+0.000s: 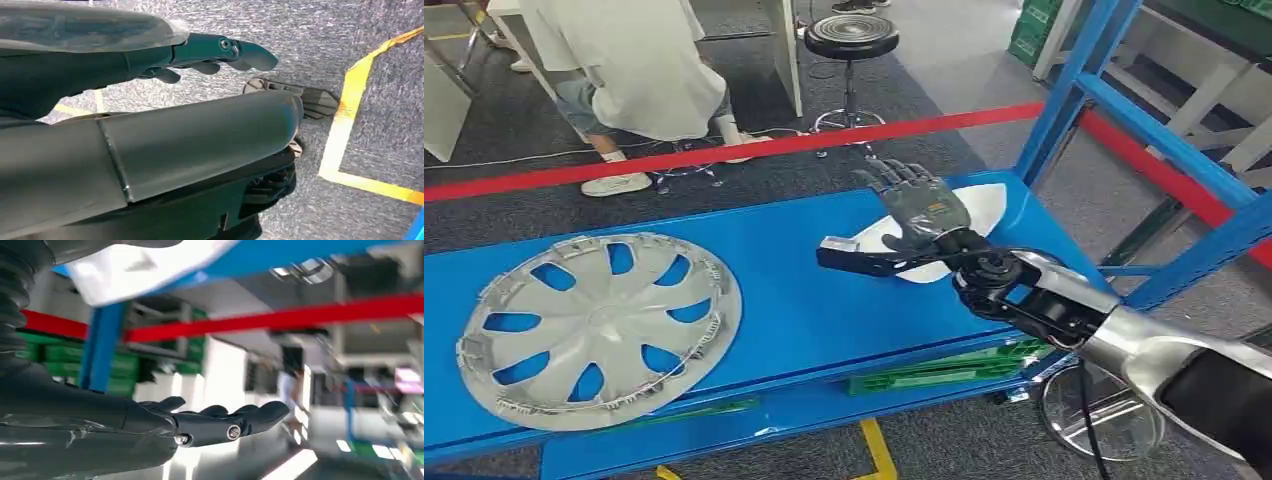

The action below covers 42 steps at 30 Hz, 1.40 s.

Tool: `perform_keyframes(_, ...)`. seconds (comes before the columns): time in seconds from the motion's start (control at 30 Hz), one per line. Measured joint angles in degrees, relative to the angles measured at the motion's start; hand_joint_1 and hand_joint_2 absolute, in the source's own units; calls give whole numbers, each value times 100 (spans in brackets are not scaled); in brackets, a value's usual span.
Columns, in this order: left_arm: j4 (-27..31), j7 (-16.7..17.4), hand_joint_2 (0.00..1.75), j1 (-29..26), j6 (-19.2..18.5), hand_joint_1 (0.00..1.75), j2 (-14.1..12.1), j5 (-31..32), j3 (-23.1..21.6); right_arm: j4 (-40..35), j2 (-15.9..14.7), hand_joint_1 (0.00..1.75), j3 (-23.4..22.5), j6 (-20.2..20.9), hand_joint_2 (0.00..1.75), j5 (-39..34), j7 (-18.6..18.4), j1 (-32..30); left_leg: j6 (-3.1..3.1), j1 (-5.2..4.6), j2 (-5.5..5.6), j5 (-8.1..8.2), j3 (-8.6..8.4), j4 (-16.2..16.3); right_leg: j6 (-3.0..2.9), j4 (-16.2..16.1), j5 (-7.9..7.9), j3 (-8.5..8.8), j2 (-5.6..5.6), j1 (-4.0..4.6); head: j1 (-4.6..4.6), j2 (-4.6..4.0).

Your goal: Take the parts from the cabinet and place them on the table.

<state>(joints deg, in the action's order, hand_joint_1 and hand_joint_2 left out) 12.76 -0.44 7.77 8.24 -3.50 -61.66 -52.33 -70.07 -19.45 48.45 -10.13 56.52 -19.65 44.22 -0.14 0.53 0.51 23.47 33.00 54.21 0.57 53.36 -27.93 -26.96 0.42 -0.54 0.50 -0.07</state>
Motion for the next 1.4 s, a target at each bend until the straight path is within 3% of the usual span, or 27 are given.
perform_keyframes(0.33,0,-44,0,-16,-20,0,-4,-35,-2,644,-360,0,-356,408,175,-424,74,423,0,-3,-1,0,1,1,1,0,2,6,5,-2,11,0)
perform_keyframes(0.73,0,-138,0,8,-20,0,-9,-31,-7,1279,-384,0,-275,41,175,-1533,442,723,0,-2,1,0,2,-3,1,2,1,10,4,1,4,0)
perform_keyframes(0.87,0,-138,0,12,-20,0,-9,-28,-7,1434,-277,0,-273,-80,175,-2084,680,748,0,-3,0,0,2,-4,1,2,1,10,4,1,7,0)
perform_keyframes(1.07,0,-138,0,30,-7,0,-9,-33,-9,1698,81,0,-275,-835,175,-3162,1221,757,0,-2,1,-1,2,-5,1,2,1,12,5,2,2,0)
perform_keyframes(1.2,0,-138,0,35,48,0,-4,-54,-9,1901,397,0,-299,-1410,175,-3945,1772,753,0,-1,0,-2,1,-6,1,2,1,10,5,3,4,0)
perform_keyframes(1.4,0,-138,0,37,50,0,-2,-44,-11,2229,813,0,-325,-1524,175,-4188,1985,745,0,0,-1,-2,1,-6,0,2,0,9,5,2,7,0)
